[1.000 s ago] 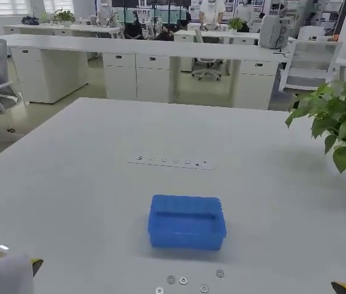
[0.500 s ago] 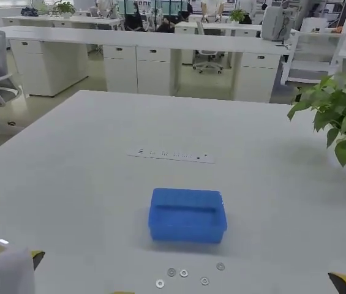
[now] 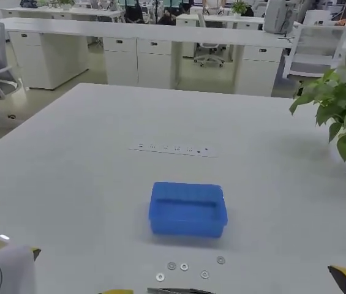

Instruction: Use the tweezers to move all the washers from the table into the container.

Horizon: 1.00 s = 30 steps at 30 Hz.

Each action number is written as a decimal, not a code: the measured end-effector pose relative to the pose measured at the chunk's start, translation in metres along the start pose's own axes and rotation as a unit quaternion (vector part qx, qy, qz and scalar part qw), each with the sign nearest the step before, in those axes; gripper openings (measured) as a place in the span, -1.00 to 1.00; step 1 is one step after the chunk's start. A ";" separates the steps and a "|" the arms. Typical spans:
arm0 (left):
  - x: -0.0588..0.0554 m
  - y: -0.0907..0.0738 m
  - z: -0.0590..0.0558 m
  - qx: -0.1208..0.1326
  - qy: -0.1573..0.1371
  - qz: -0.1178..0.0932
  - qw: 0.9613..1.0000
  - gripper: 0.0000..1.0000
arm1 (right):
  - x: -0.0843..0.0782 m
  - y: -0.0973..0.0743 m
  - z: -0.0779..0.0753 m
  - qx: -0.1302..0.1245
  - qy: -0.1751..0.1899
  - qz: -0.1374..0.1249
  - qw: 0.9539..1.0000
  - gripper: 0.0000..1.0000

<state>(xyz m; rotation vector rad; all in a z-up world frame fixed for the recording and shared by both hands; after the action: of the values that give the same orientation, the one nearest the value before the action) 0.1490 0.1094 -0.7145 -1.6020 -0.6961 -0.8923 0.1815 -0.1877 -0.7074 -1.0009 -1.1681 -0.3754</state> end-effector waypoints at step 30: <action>0.003 0.025 -0.009 -0.047 0.020 0.043 0.998 0.77 | -0.006 0.013 -0.002 0.010 -0.011 0.028 0.999 0.87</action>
<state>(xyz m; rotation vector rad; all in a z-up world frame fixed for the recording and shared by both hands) 0.1694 0.0957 -0.7245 -1.6806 -0.5602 -0.9033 0.1898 -0.1838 -0.7192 -1.0194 -1.1584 -0.3082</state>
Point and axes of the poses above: the centre of the closed fingertips' face, and the gripper's own axes: y roughly forward along the fingers, z roughly to its left, x roughly out of its top, the point moved 6 cm from there along -y, roughly backward along the fingers, and after that the axes turned 3 degrees about -y, right-handed, at the moved point
